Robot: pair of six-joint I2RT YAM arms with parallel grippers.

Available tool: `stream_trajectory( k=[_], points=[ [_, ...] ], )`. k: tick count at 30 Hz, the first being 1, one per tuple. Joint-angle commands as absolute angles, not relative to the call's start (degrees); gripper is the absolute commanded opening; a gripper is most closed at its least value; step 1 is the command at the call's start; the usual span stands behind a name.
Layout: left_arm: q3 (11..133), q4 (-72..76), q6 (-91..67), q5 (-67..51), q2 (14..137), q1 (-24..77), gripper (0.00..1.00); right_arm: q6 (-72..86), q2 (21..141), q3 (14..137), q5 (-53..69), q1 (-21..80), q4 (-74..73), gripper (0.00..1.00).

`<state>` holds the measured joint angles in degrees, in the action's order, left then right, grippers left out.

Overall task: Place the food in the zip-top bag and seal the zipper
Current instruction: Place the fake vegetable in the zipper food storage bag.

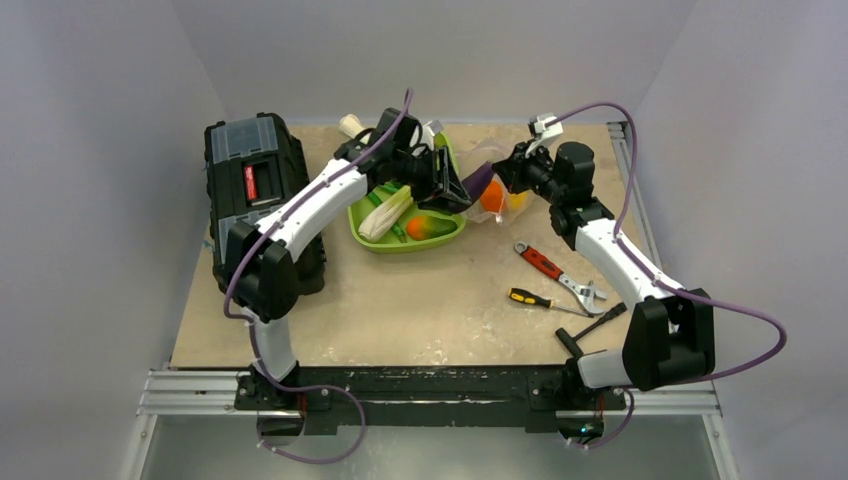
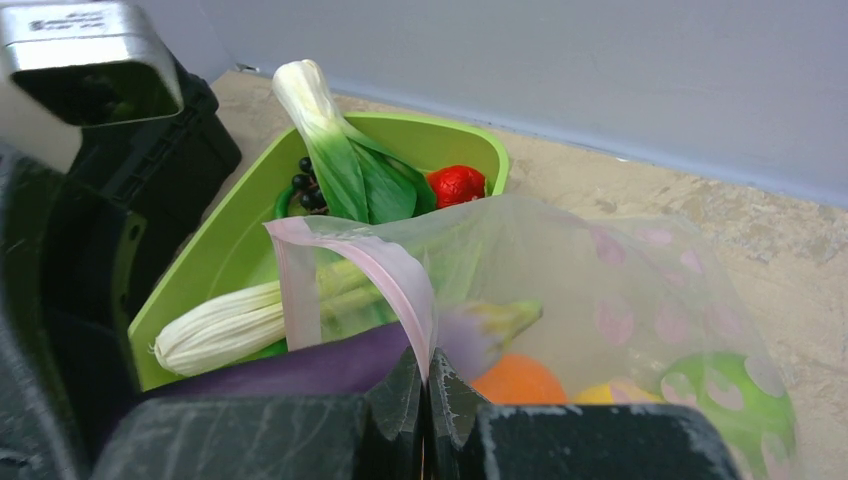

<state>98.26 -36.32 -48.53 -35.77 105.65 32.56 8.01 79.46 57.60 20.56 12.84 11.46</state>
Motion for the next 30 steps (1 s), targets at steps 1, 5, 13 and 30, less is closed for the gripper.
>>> stream_trajectory(
  k=[1, 5, 13, 30],
  points=[
    [106.80, -37.71, -50.51, -34.85, 110.11, 32.62, 0.30, 7.29, 77.19, 57.37, 21.73, 13.14, 14.51, 0.00],
    [111.43, -37.97, -53.03, -34.28, 114.46, 32.65, 0.39, 7.18, 77.33, 57.47, 21.69, 13.18, 14.33, 0.00],
    [119.63, -39.34, -55.91, -34.49, 122.67, 32.45, 0.57, 6.92, 77.43, 57.48, 21.30, 13.12, 14.24, 0.00],
    [97.21, -33.99, -46.90, -31.78, 104.22, 30.83, 0.69, 7.13, 78.11, 57.61, 21.26, 13.18, 14.32, 0.00]
  ],
)
